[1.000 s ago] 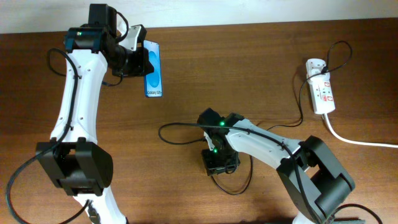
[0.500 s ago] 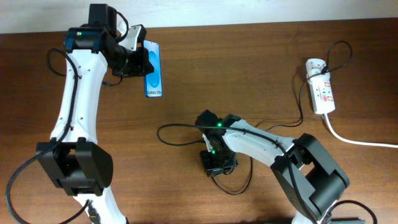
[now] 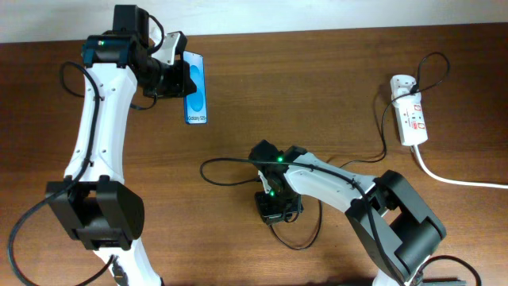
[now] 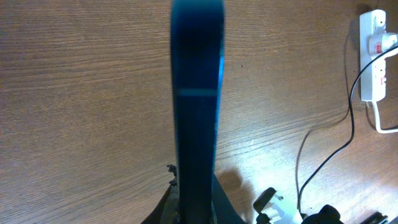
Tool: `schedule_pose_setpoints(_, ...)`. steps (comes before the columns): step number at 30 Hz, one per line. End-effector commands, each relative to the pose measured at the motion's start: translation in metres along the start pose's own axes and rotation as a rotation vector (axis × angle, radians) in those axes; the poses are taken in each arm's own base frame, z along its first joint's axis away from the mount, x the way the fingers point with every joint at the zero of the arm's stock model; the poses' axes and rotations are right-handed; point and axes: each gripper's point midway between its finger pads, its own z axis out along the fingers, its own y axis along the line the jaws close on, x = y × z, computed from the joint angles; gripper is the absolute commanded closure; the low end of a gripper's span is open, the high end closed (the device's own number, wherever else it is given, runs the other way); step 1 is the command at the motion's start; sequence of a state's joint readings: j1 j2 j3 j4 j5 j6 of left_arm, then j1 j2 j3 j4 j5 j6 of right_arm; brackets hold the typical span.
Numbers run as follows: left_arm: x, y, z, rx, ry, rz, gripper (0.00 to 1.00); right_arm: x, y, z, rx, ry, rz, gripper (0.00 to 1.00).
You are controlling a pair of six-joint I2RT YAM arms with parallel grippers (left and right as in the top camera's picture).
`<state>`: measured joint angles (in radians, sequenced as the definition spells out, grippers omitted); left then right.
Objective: Plug charger to phone and switch on socket
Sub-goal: 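Lift the cable connector with the right gripper toward the phone's bottom, then push the connector up into the phone's charging port with the right gripper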
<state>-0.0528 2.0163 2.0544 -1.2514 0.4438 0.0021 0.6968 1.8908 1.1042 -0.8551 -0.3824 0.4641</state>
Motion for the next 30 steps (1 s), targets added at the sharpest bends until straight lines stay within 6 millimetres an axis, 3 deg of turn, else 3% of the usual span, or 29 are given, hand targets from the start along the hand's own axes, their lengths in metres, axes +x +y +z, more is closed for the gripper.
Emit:
schedule_pose_setpoints(1,-0.003,-0.002,-0.004,0.010,-0.015,-0.006,1.00,0.004,-0.001,0.007,0.009,0.022,-0.003,0.93)
schedule_pose_setpoints(3,-0.005,-0.003,-0.004,0.014,-0.022,-0.003,1.00,0.003,-0.001,0.007,0.008,0.020,-0.003,0.96)
schedule_pose_setpoints(7,-0.012,-0.032,-0.007,0.188,-0.051,0.017,1.00,-0.012,0.016,-0.007,-0.031,-0.022,-0.026,0.96)
schedule_pose_setpoints(9,-0.019,-0.062,-0.016,0.370,-0.080,0.045,1.00,-0.030,0.054,-0.038,-0.175,-0.070,-0.108,0.96)
schedule_pose_setpoints(11,-0.022,-0.084,-0.026,0.505,-0.098,0.070,1.00,-0.043,0.070,-0.072,-0.271,-0.122,-0.138,0.96)
schedule_pose_setpoints(12,-0.025,-0.099,-0.036,0.610,-0.117,0.096,1.00,-0.051,0.083,-0.106,-0.374,-0.178,-0.201,0.96)
schedule_pose_setpoints(13,-0.027,-0.107,-0.042,0.661,-0.129,0.114,1.00,-0.054,0.086,-0.124,-0.418,-0.210,-0.221,0.96)
schedule_pose_setpoints(16,-0.029,-0.124,-0.058,0.791,-0.152,0.158,1.00,-0.066,0.075,-0.170,-0.508,-0.307,-0.204,0.96)
schedule_pose_setpoints(21,-0.029,-0.137,-0.073,0.907,-0.163,0.191,1.00,-0.058,0.081,-0.235,-0.836,-0.384,-0.390,0.96)
schedule_pose_setpoints(27,-0.025,-0.146,-0.085,0.994,-0.154,0.200,1.00,-0.044,0.100,-0.266,-1.016,-0.422,-0.569,0.96)
schedule_pose_setpoints(30,-0.025,-0.146,-0.085,0.994,-0.154,0.200,1.00,-0.051,0.092,-0.275,-1.011,-0.463,-0.567,0.96)
